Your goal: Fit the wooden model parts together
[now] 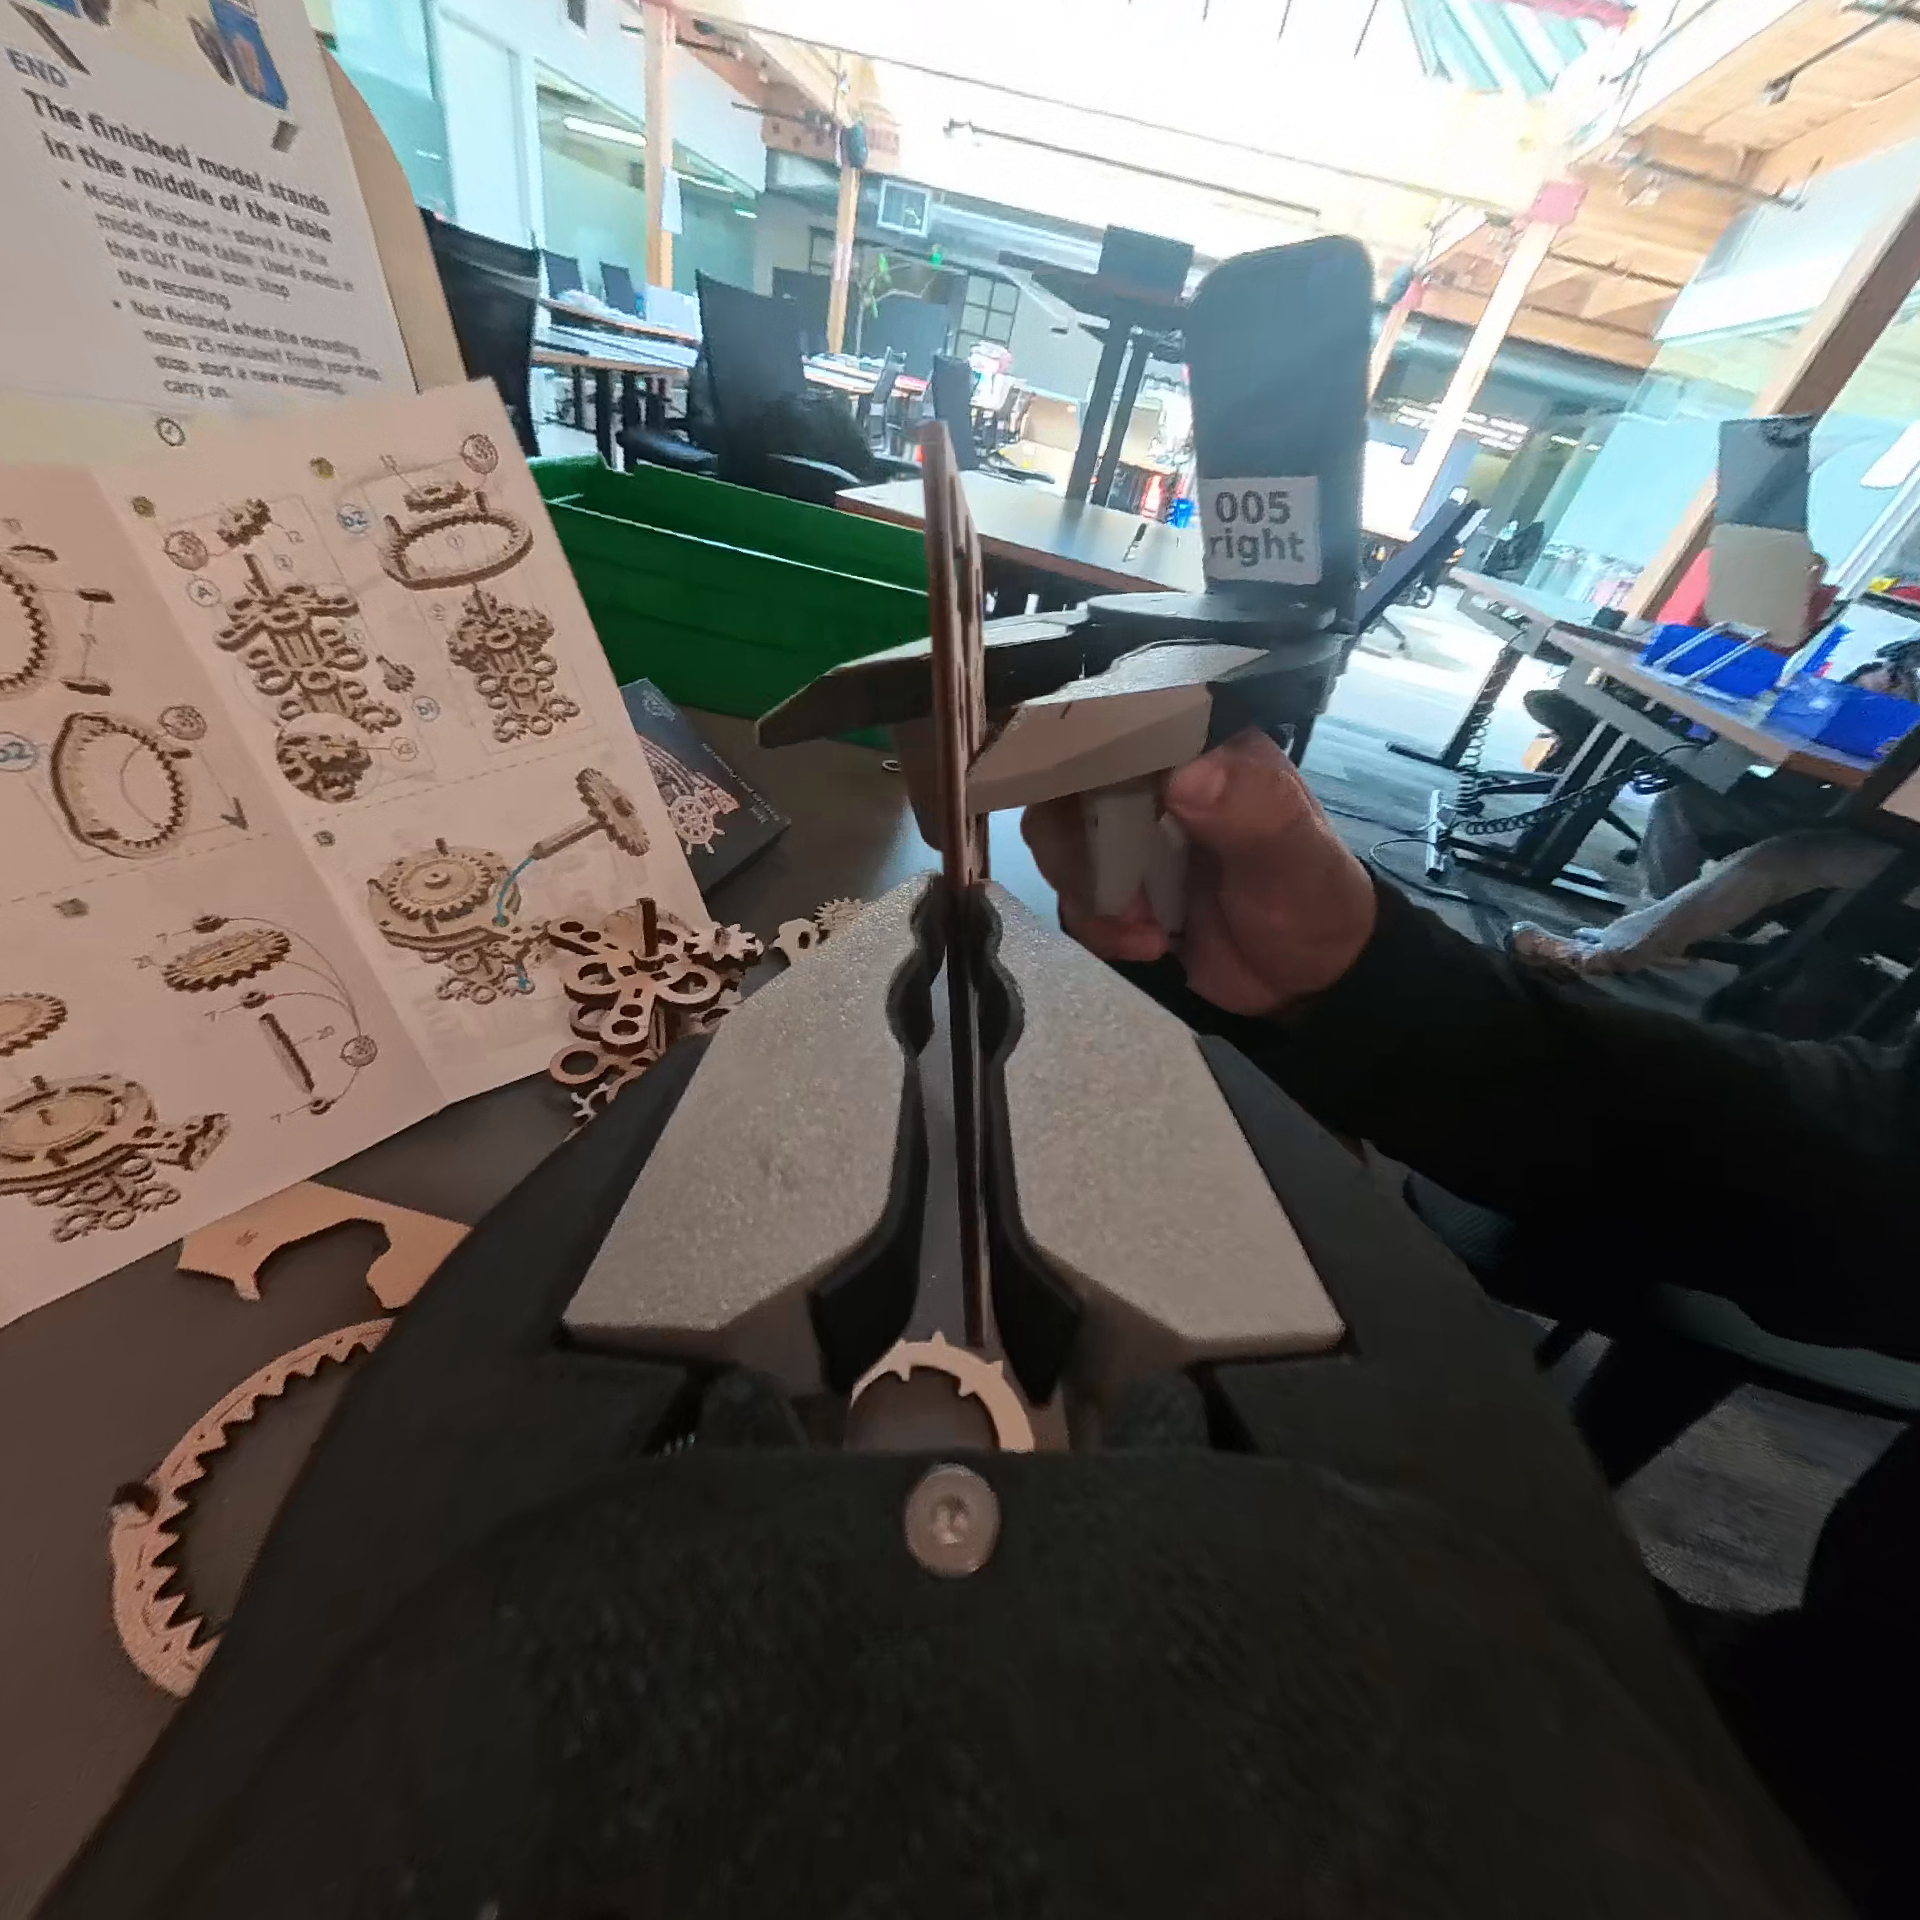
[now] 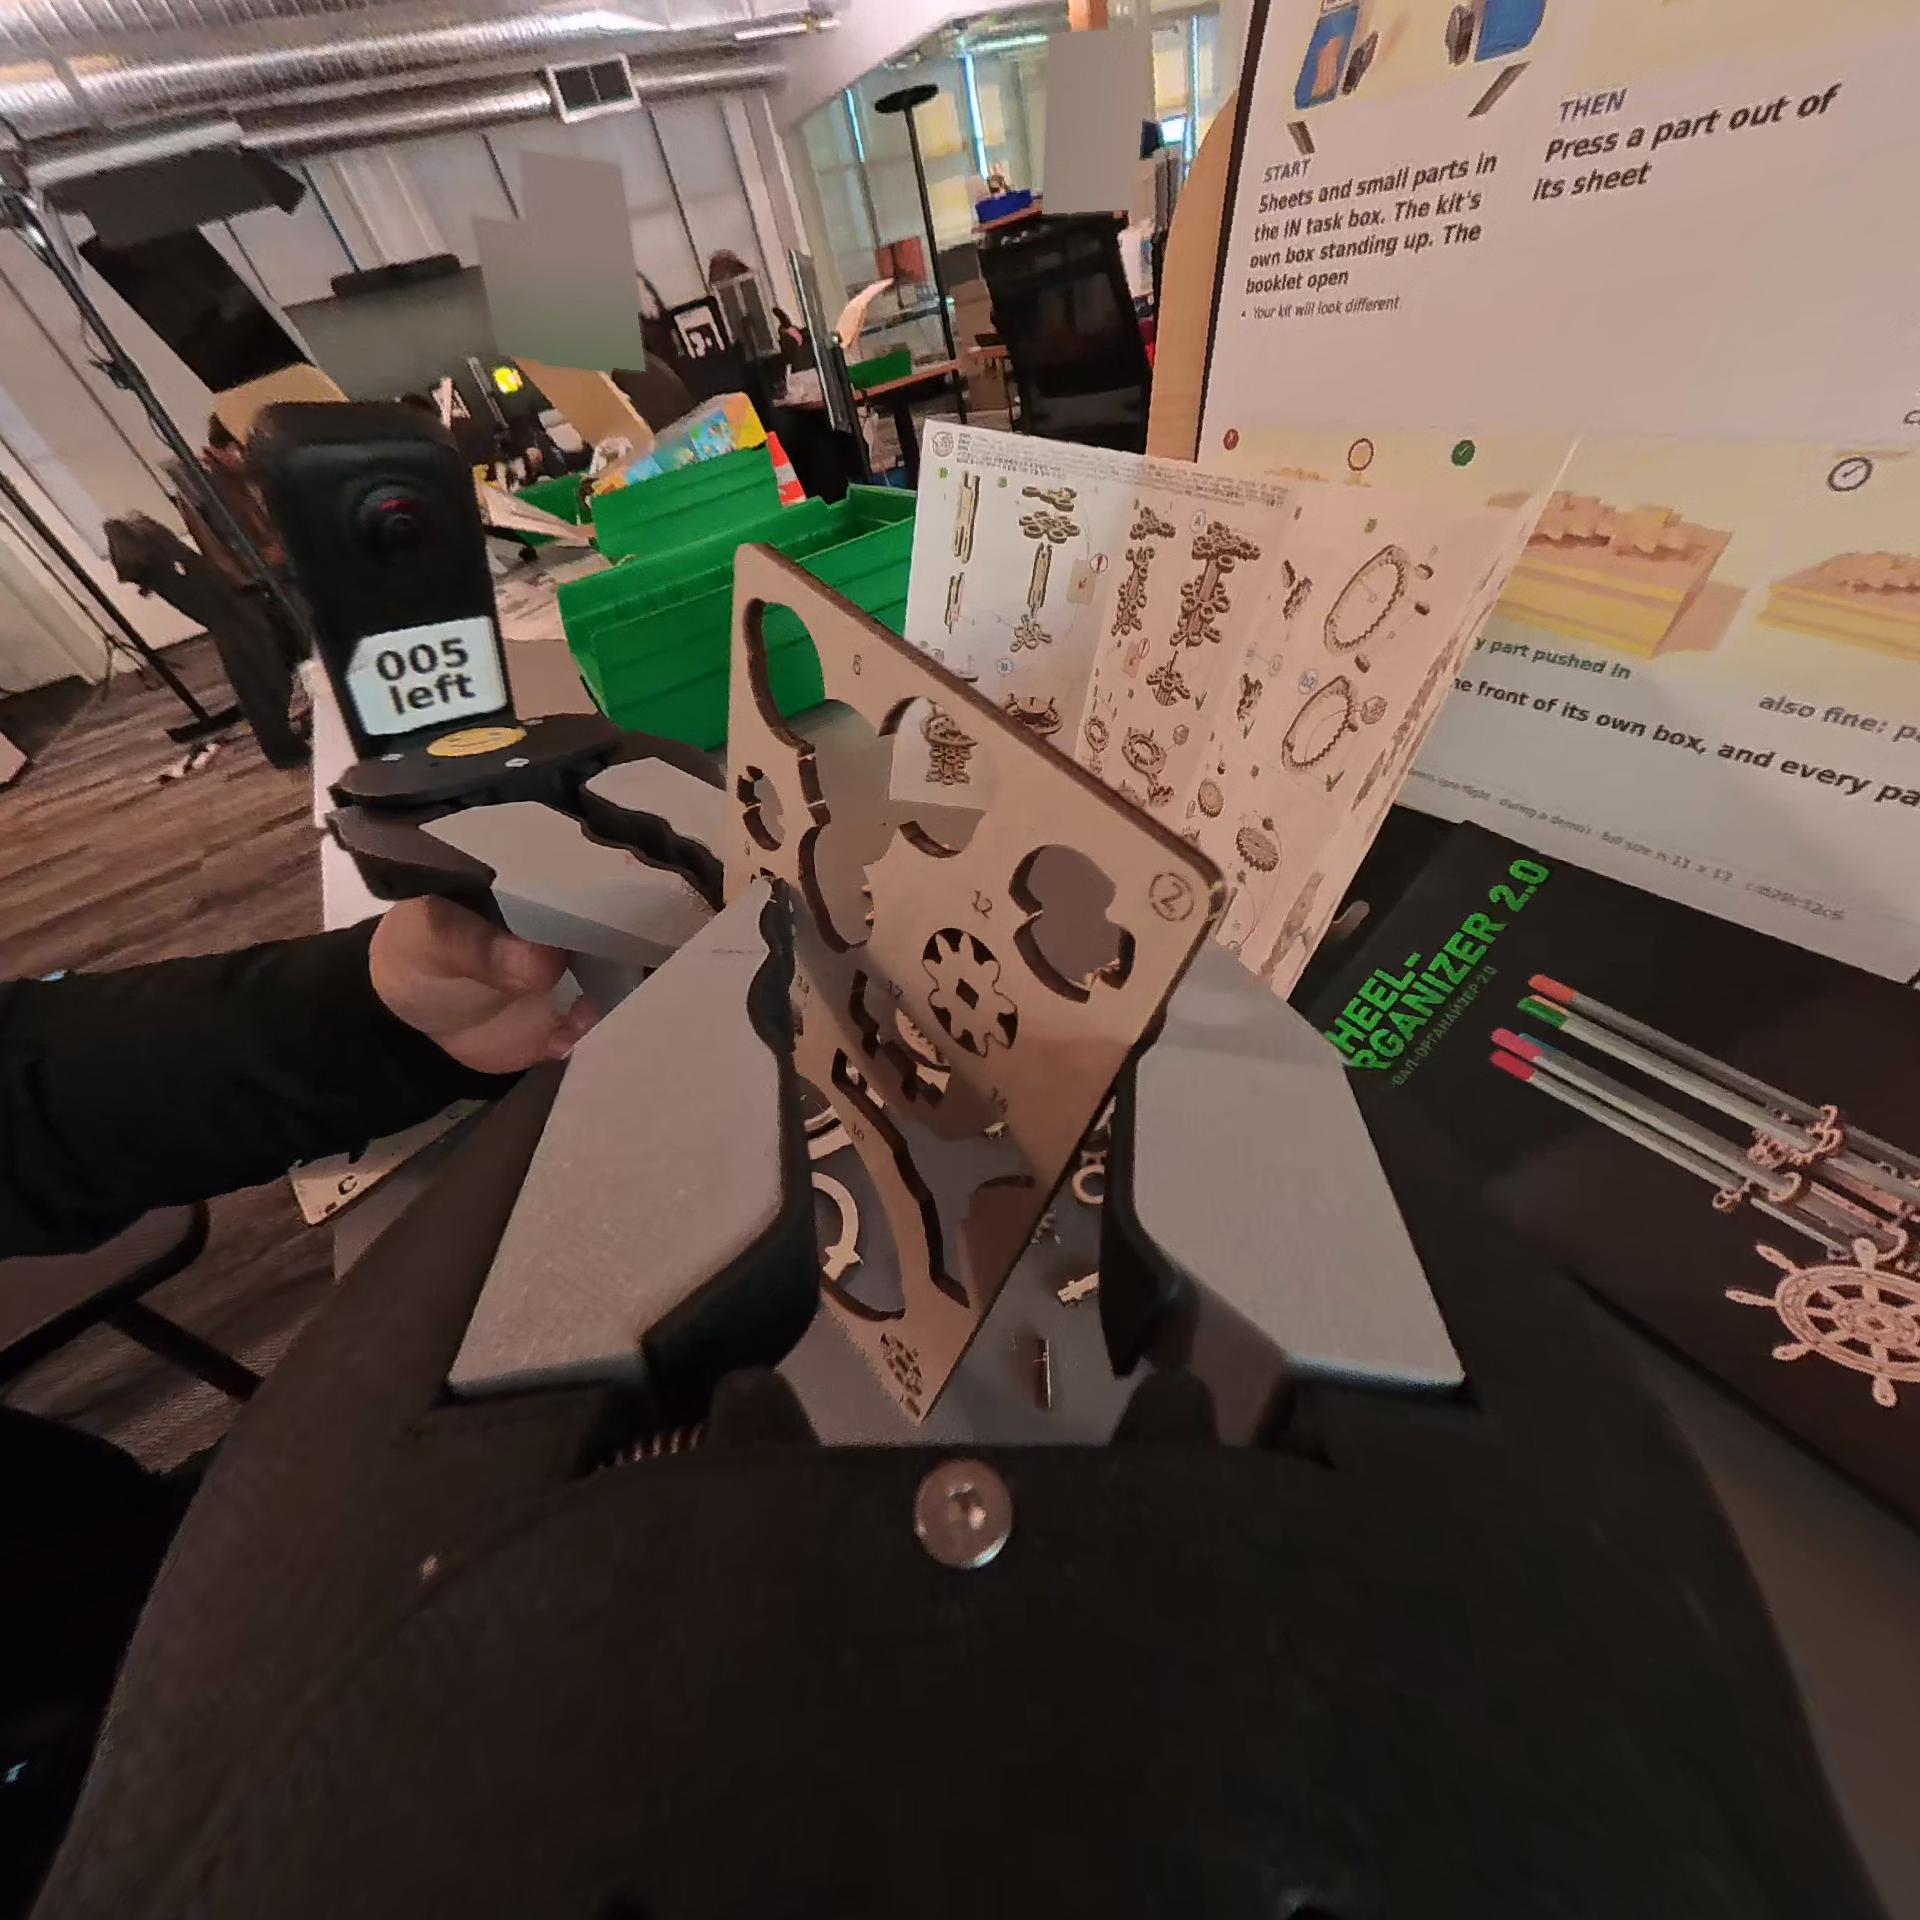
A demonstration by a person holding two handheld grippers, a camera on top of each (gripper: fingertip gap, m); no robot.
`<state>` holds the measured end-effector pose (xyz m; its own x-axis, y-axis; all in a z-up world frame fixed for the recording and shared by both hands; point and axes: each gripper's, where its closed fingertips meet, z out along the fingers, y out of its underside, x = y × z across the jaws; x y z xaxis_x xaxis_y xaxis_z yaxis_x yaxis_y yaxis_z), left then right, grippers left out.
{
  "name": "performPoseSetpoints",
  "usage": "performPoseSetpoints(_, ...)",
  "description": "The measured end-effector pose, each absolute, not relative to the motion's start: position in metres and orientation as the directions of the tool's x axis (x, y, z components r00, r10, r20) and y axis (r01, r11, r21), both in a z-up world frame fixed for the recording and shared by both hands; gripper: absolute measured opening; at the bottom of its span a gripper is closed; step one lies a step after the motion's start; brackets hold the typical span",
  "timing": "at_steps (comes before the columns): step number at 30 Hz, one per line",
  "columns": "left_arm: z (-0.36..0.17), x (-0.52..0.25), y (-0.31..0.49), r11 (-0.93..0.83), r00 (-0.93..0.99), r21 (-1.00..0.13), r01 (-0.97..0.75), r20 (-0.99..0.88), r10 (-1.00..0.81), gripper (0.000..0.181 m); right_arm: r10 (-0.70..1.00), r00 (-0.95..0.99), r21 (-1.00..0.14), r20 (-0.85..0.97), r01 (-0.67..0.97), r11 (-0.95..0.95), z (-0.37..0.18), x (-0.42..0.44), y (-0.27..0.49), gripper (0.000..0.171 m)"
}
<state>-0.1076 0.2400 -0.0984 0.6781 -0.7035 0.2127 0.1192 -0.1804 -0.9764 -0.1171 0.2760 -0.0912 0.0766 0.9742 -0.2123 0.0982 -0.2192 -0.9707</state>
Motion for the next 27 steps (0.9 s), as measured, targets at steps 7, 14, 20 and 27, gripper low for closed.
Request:
performPoseSetpoints(7, -0.092, -0.119, 0.239, -0.184, 0.645, -0.965, 0.186, 0.262, -0.718, 0.0, 0.977, 0.072, -0.976, -0.2, 0.072, -0.205, -0.081, -0.11, 0.278, 0.063)
performPoseSetpoints(14, -0.045, -0.18, 0.235, -0.091, 0.626, -0.909, 0.408, 0.351, -0.696, 0.0, 0.958, -0.026, -0.94, -0.284, 0.207, -0.273, -0.094, -0.087, 0.282, 0.016)
performPoseSetpoints(20, -0.016, -0.211, 0.223, 0.022, 0.641, -0.886, 0.462, 0.316, -0.699, 0.0, 0.987, 0.049, -0.782, -0.156, 0.604, -0.154, -0.185, -0.112, 0.267, 0.028)
performPoseSetpoints(27, -0.02, -0.206, 0.225, 0.018, 0.655, -0.899, 0.437, 0.305, -0.691, 0.0, 0.996, 0.089, -0.698, -0.01, 0.713, -0.071, -0.22, -0.122, 0.268, 0.028)
